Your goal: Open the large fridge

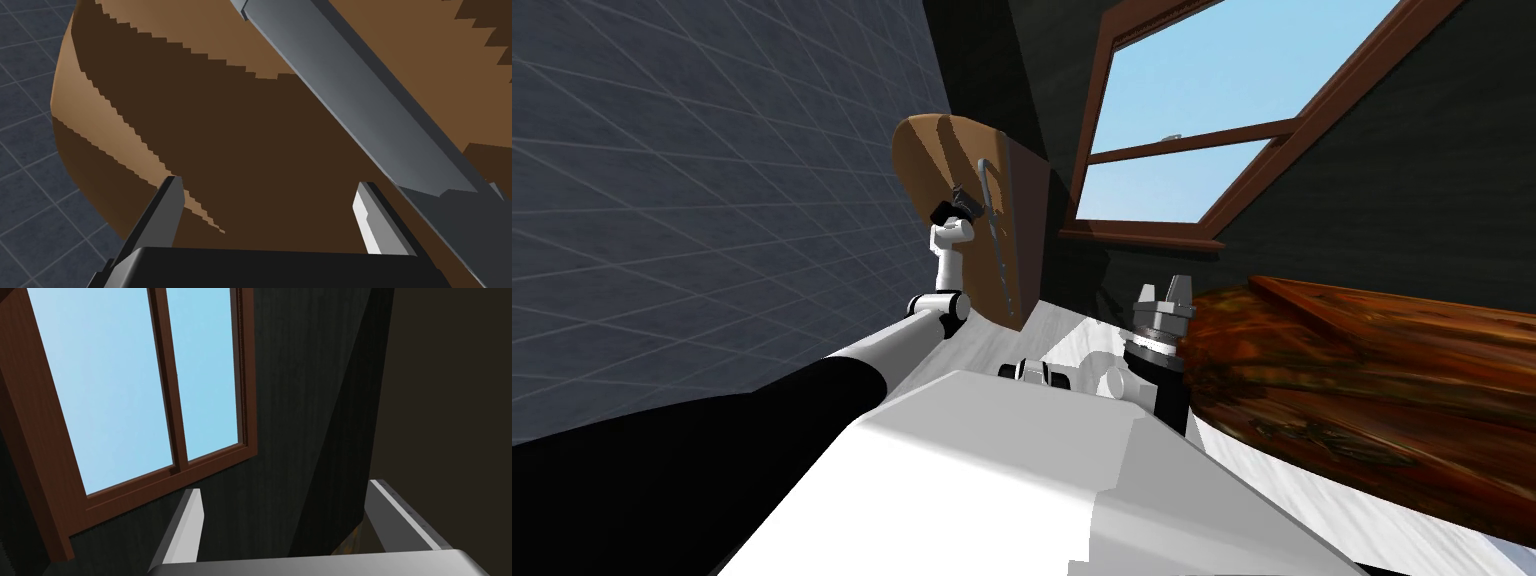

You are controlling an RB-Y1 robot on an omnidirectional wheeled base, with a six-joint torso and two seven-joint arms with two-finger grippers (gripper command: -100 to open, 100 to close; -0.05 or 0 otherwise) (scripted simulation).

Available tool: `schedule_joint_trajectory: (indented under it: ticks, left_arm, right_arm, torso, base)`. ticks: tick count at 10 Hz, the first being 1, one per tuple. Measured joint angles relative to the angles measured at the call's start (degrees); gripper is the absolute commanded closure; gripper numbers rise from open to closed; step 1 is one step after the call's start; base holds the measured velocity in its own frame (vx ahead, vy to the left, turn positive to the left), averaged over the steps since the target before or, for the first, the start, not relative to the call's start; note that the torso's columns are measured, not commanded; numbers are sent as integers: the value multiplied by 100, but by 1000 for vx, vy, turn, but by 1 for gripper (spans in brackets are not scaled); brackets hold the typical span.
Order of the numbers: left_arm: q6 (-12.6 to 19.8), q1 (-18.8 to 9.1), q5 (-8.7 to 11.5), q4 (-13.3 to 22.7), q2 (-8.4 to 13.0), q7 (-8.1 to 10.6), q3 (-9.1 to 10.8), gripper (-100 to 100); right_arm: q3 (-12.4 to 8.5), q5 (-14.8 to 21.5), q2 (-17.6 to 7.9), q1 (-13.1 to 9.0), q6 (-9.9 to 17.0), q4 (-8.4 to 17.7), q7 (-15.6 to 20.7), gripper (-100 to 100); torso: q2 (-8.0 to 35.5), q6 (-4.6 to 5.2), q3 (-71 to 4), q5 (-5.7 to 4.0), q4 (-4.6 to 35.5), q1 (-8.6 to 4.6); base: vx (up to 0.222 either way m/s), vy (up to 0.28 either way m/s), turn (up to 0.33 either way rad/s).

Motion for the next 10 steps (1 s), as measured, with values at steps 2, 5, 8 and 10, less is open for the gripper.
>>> schedule_joint_trajectory:
  ticks: [2,5,8,10]
  left_arm:
    - [296,-307,-97,249,-10,48,170,-100]
    - [536,-682,-187,622,27,79,331,-100]
    - [817,-1043,-305,948,48,116,531,-100]
    - [948,-1243,-378,1134,56,139,624,-100]
  right_arm:
    - [0,0,0,0,0,0,0,0]
    - [0,0,0,1,0,0,0,0]
    - [0,0,0,1,0,0,0,0]
    - [-1,0,-1,0,0,0,0,0]
  torso:
    - [-3,8,-1,-10,0,-24]
    - [17,31,14,-29,8,-62]
    - [40,65,32,-49,5,-110]
    - [51,78,42,-61,10,-132]
  base:
    - [-25,-120,84]
    - [-15,-96,74]
    - [-14,-105,81]
    - [-21,-54,42]
